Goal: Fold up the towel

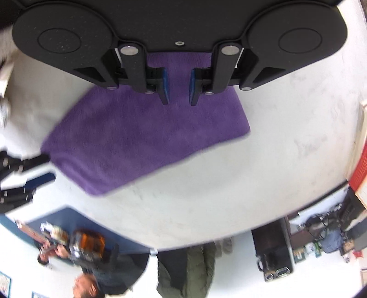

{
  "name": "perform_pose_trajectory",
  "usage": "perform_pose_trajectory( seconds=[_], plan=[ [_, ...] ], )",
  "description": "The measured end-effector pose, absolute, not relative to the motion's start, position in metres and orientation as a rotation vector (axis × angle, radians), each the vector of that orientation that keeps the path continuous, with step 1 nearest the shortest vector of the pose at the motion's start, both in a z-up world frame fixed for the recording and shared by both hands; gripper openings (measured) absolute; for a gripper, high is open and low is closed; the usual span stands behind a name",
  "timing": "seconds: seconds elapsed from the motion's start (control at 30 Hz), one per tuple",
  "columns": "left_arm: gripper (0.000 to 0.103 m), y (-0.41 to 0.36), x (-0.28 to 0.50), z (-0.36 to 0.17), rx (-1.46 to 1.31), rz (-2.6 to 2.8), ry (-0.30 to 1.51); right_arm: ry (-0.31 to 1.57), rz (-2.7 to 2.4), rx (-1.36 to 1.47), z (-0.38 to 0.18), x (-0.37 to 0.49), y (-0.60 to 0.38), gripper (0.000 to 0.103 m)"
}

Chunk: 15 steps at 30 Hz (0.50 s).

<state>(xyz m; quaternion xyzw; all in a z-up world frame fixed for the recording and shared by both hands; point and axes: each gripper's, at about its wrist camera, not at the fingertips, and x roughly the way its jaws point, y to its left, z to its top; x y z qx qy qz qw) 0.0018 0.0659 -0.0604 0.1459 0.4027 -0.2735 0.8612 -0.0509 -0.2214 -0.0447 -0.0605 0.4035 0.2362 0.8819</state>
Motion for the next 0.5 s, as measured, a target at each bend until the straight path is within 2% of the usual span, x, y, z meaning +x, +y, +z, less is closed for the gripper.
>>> perform_pose_trajectory(
  seconds=[0.27, 0.5],
  plan=[
    [0.017, 0.044, 0.019, -0.087, 0.304, -0.538, 0.87, 0.936, 0.452, -0.246, -0.079, -0.01, -0.195, 0.04],
    [0.017, 0.043, 0.05, -0.087, 0.28, -0.562, 0.868, 0.955, 0.471, -0.249, -0.079, 0.012, -0.203, 0.041]
  ],
)
